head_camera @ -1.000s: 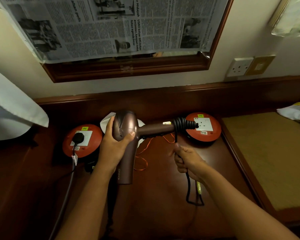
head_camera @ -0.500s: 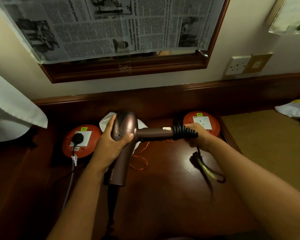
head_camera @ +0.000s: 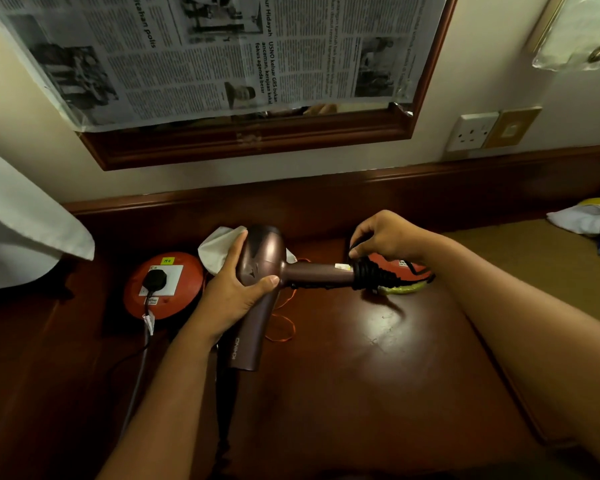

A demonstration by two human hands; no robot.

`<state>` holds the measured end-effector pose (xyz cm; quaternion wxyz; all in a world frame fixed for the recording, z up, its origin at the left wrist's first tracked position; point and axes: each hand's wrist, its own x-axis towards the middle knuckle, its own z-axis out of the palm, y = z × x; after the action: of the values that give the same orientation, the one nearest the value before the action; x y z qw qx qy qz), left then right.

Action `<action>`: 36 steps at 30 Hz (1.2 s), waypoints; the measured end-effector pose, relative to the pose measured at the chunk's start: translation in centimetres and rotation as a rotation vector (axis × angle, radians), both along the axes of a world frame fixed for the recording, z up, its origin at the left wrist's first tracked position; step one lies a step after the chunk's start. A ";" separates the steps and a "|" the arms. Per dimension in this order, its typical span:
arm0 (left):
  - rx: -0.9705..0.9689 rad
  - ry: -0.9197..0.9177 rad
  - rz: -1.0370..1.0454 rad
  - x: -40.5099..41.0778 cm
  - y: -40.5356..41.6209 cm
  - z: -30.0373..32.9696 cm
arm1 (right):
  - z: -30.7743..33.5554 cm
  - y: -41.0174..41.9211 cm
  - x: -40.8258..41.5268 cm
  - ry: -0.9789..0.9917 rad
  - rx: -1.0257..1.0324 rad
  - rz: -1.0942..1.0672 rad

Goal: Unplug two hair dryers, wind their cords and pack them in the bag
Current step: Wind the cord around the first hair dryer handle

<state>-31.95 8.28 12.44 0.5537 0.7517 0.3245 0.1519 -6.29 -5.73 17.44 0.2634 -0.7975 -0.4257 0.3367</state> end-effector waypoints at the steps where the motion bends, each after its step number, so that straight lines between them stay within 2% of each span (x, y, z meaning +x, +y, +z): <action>1: 0.008 -0.001 0.001 0.0 0.0 -0.2 | 0.1 0.0 -0.2 -0.035 0.015 0.017; 12: 0.104 -0.077 0.185 0.7 -1.6 -1.5 | 0.6 -1.8 -3.8 -0.407 0.059 0.056; 14: 0.136 -0.091 0.228 0.9 -1.9 -1.5 | 0.1 -2.6 -4.8 -0.402 0.061 0.045; 17: 0.152 -0.102 0.276 1.0 -2.1 -1.6 | -1.3 -3.7 -6.8 -0.195 0.146 -0.121; 21: 0.172 -0.095 0.301 1.0 -2.0 -1.8 | -3.8 -4.5 -9.1 0.224 0.361 -0.341; 23: 0.170 -0.103 0.313 1.0 -2.1 -1.9 | -4.7 -4.9 -9.5 0.380 0.393 -0.403; 26: 0.171 -0.095 0.319 1.1 -2.2 -1.8 | -6.2 -5.5 -9.7 0.531 0.336 -0.412; 30: 0.114 -0.109 0.319 1.0 -2.2 -1.7 | -7.6 -6.0 -9.2 0.627 0.226 -0.409; 36: 0.020 -0.159 0.302 1.2 -2.5 -1.1 | -8.6 -5.2 -8.5 0.964 0.308 -0.411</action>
<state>-30.75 5.76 11.30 0.5409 0.6856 0.3874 0.2955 -14.83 -10.94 8.81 0.6027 -0.5719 -0.1362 0.5395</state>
